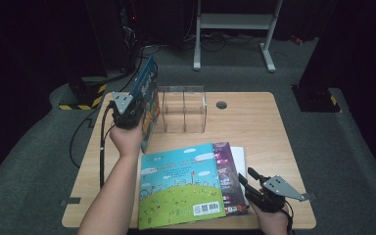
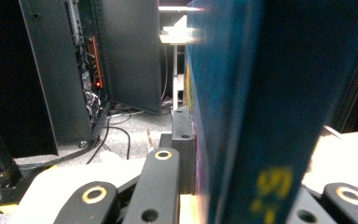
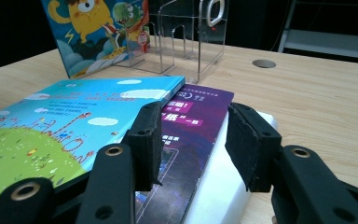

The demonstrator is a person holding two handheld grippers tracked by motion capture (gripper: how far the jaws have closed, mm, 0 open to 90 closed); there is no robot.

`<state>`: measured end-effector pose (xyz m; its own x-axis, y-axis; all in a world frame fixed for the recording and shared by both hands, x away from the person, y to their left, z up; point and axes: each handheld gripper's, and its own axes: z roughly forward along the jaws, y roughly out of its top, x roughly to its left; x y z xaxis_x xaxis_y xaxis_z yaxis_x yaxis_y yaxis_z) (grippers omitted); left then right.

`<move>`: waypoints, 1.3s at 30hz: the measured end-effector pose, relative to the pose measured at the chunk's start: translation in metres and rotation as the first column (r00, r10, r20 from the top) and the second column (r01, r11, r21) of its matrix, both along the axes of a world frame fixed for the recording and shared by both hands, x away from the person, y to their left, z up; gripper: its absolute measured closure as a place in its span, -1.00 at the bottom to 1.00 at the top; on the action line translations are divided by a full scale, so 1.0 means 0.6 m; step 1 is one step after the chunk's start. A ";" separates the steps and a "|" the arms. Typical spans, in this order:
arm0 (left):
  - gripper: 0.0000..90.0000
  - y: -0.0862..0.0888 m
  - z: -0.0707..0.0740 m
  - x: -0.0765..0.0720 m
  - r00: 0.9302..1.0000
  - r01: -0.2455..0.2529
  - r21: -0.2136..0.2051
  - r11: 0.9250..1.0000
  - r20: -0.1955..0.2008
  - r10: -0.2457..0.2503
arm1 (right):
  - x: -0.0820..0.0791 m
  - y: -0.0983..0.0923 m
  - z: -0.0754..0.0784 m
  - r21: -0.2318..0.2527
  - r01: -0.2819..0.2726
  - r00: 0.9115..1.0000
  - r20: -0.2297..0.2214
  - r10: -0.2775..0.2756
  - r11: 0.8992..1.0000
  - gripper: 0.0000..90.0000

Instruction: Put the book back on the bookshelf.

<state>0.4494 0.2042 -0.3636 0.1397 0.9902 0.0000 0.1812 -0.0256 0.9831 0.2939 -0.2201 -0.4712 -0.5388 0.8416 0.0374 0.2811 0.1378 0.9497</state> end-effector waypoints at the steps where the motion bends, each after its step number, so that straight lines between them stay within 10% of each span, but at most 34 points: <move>1: 0.80 0.003 -0.001 -0.003 1.000 0.000 -0.005 1.000 -0.004 0.000 | 0.000 0.001 0.000 -0.004 -0.001 1.000 0.000 0.001 1.000 0.23; 18: 0.82 0.012 0.025 0.009 0.995 0.027 0.007 1.000 -0.096 -0.026 | -0.001 0.010 -0.003 -0.015 -0.012 1.000 -0.007 0.012 1.000 0.23; 39: 0.85 -0.005 0.023 0.042 0.998 -0.058 0.007 0.998 -0.036 0.059 | 0.001 0.002 -0.003 0.000 -0.006 1.000 -0.010 0.006 1.000 0.24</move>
<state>0.4749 0.2014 -0.3496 0.0814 0.9967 0.0018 0.2179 -0.0195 0.9758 0.2946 -0.2187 -0.4731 -0.5432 0.8385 0.0425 0.2898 0.1397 0.9468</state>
